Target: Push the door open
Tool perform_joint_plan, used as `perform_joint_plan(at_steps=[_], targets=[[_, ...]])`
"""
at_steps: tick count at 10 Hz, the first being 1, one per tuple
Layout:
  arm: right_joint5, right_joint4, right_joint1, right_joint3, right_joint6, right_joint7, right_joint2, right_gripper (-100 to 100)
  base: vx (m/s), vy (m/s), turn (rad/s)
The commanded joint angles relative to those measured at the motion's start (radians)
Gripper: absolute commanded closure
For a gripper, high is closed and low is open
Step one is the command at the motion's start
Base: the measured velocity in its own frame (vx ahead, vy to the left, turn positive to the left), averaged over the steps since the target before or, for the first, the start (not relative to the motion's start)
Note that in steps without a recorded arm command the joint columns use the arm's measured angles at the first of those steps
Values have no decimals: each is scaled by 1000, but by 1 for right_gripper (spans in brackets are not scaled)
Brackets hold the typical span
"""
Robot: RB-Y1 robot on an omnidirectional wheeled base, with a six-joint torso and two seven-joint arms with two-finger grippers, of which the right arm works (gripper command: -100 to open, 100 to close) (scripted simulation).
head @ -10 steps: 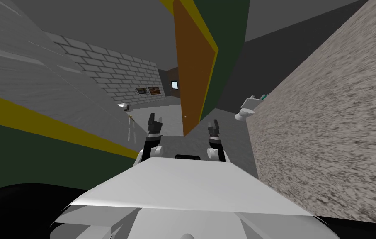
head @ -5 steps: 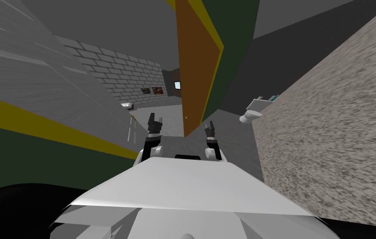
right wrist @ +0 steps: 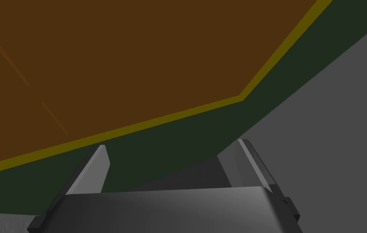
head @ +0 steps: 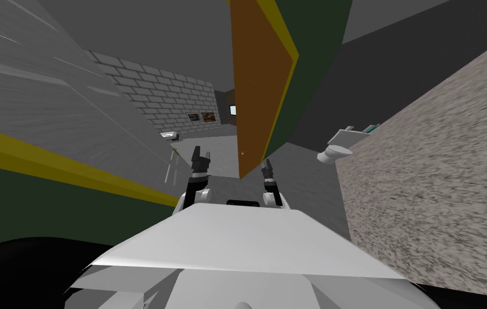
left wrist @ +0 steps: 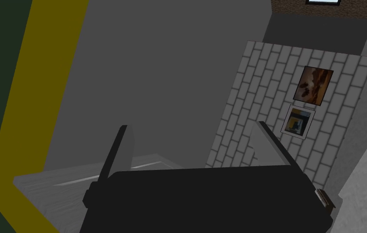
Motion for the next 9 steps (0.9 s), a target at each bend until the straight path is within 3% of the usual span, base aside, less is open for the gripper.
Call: perform_joint_plan(at_steps=[1, 3, 9], targets=[[1, 45, -15, 11, -8, -2, -5, -100, 76, -44, 129], [2, 73, -24, 18, -13, -2, -6, -100, 73, -45, 68], [10, 240, -80, 63, -42, -3, -7, -100, 75, -48, 111]])
